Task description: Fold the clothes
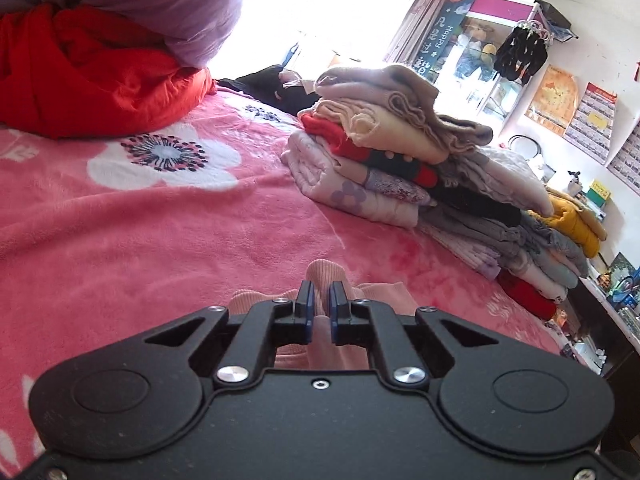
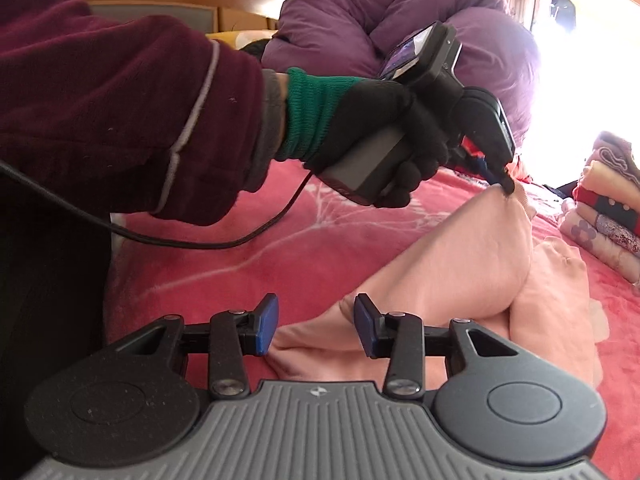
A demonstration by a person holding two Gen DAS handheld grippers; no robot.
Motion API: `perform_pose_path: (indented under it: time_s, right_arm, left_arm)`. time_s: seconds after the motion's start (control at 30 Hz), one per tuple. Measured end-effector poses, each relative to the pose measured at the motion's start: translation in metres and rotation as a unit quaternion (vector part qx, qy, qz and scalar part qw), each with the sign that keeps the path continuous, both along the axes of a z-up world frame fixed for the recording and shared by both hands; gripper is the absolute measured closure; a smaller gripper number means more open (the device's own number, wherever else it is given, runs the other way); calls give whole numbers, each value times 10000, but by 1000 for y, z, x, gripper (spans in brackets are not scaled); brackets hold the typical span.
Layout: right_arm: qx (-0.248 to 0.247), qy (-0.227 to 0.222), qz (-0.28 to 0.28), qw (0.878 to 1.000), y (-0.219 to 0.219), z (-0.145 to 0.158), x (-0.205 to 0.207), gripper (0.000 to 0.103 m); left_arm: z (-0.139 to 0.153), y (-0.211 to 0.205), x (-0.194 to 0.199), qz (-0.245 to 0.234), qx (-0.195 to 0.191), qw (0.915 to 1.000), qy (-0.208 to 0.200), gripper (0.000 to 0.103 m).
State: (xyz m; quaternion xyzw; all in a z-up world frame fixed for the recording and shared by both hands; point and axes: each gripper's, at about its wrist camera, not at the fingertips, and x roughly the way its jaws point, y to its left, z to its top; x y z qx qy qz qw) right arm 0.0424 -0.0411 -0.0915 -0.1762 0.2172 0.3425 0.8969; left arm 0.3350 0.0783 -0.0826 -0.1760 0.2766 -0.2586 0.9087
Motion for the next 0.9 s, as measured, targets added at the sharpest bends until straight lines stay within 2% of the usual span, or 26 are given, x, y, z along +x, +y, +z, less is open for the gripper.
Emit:
perform_pose_path:
  time_s: [0.17,0.3,0.53,0.63,0.73,0.9]
  right_arm:
    - [-62,81,-40,9999,2,4,3,60]
    - [-85,341,-52,9994,0,3,10,60]
    - [-27,508,-67,9987,-4,7,16,60]
    - [159,591,-60,9981,-9,12,16,60]
    - [378,662,41,9971,-17,22,13,60]
    - [816,754,-85,9938,-38,40,25,62]
  left_arm:
    - [-9,-1,10,132,218,9994,212,98]
    - [-19,0,13,252,384,9978,477,98]
    - [-12,8,9,221,254,9977,583,97]
    - [-4,13,7,305,156,9982,498,97]
    - [10,13,1,255,194,9992,232,97]
    - [19,-5,-6,-353,635,9972,-155,97]
